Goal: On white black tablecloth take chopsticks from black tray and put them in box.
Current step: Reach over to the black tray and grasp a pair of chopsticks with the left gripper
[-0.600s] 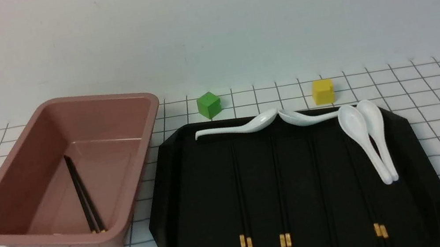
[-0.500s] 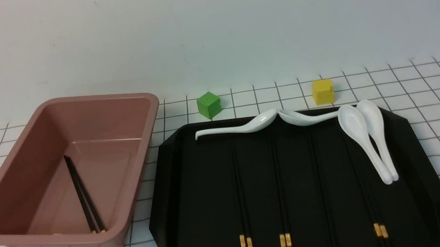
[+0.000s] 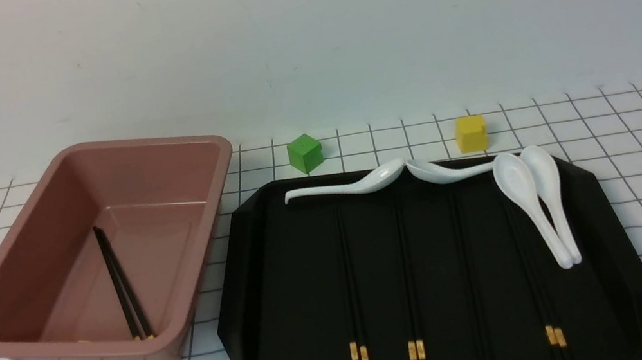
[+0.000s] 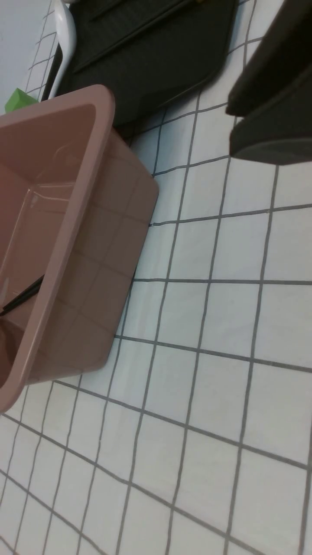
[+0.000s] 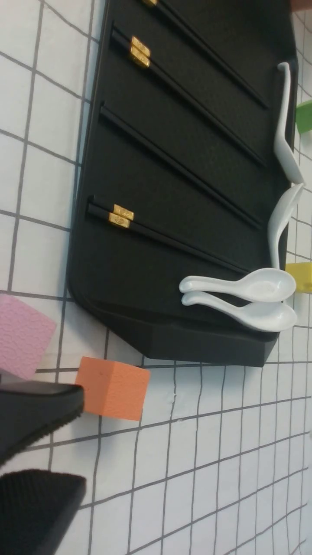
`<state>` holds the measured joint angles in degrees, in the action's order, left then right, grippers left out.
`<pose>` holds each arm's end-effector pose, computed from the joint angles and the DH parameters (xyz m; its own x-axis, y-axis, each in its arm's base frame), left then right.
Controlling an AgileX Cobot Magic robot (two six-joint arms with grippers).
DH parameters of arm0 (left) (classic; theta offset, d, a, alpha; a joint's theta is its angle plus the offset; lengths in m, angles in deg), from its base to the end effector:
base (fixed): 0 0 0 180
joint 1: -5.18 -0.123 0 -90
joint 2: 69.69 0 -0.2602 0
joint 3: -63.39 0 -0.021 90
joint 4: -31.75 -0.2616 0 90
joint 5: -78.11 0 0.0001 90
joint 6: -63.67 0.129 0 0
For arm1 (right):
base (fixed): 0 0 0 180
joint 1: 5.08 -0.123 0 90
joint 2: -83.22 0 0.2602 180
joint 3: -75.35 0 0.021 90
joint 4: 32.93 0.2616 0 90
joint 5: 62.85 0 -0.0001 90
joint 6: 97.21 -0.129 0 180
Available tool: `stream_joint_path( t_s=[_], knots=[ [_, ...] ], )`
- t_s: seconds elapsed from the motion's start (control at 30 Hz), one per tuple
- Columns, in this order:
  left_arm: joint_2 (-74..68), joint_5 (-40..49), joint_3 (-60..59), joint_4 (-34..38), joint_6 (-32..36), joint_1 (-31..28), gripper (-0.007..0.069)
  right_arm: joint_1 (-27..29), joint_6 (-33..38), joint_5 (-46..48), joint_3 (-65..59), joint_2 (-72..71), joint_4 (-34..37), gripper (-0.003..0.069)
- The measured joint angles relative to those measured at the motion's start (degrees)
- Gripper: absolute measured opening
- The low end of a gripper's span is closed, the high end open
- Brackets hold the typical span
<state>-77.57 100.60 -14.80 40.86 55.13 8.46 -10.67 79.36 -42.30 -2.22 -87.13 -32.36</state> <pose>0.1234 -0.0149 0.1570 -0.3333 -0.2727 -0.9025 0.0180 0.9552 -0.2953 0.1259 0.0128 0.1608 -0.3100 0.0391 -0.9499 -0.0795 0.9946 0.0669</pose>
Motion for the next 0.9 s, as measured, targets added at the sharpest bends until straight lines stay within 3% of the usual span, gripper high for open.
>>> stream_joint_path(
  t_s=[0.73, 0.87, 0.9],
  knots=[
    [0.0, 0.0, 0.0, 0.19, 0.0, 0.0, 0.0103, 0.0, 0.0, 0.0, 0.0, 0.0, 0.0, 0.0239],
    [0.0, 0.0, 0.0, 7.95, -5.0, 0.0, 0.0105, 0.0, 0.0, 0.0, 0.0, 0.0, 0.0, 0.0239],
    [0.0, 0.0, 0.0, 15.14, -9.17, 0.0, 0.0107, 0.0, 0.0, 0.0, 0.0, 0.0, 0.0, 0.0239]
  ],
)
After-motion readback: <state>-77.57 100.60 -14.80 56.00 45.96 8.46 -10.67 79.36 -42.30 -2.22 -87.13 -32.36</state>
